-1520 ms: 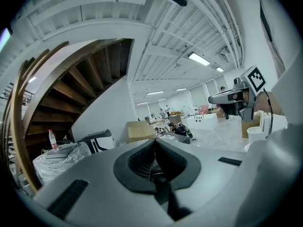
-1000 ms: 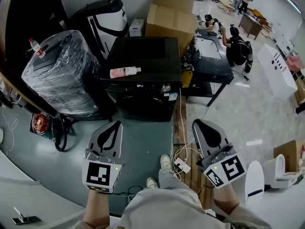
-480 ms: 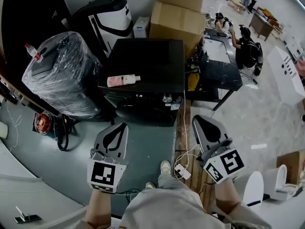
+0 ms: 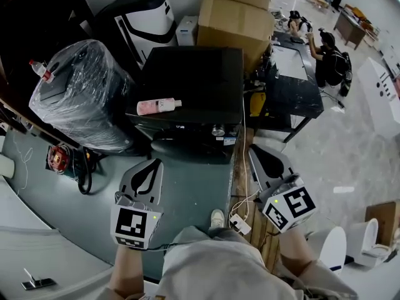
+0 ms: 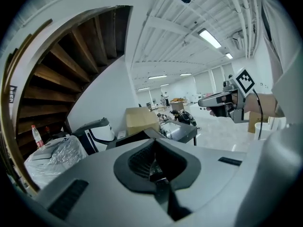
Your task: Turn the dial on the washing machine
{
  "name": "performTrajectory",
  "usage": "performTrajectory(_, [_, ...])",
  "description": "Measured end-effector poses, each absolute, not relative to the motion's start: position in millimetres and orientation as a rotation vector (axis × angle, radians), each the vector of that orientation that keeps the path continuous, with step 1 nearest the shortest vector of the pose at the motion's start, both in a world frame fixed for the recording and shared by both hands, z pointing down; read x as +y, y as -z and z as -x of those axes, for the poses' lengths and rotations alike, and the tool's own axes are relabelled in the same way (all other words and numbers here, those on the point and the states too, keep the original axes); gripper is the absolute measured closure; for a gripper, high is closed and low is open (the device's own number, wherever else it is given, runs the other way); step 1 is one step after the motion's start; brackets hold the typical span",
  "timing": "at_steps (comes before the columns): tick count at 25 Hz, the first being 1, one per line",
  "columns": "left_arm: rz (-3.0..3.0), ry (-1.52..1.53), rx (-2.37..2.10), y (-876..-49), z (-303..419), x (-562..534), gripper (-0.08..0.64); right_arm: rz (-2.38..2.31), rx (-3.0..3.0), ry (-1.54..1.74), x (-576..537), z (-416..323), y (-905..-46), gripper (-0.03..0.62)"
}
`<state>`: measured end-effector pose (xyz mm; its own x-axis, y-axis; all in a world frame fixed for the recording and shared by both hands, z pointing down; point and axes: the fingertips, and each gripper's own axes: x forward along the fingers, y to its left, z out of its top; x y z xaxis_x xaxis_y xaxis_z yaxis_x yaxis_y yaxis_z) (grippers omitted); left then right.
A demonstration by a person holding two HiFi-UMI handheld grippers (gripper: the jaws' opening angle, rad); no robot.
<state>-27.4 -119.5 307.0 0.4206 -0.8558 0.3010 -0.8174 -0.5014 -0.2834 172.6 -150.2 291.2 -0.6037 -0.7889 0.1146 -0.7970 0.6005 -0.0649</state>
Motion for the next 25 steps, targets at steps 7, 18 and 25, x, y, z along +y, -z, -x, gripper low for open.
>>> performTrajectory(7, [2.56,0.592,1.473,-302,27,-143,0.54,-1.427,-2.748,-0.219,-170,-176,-291,0.565])
performTrajectory(18, [2.621,0.548,1.445,-331,62,-179,0.54,-1.673,-2.683,-0.414,-205,-161,-337,0.435])
performTrajectory(25, [2.626,0.579,1.435,-360,93,-197,0.54,-1.805,-2.628,-0.587,-237,-138,-381,0.356])
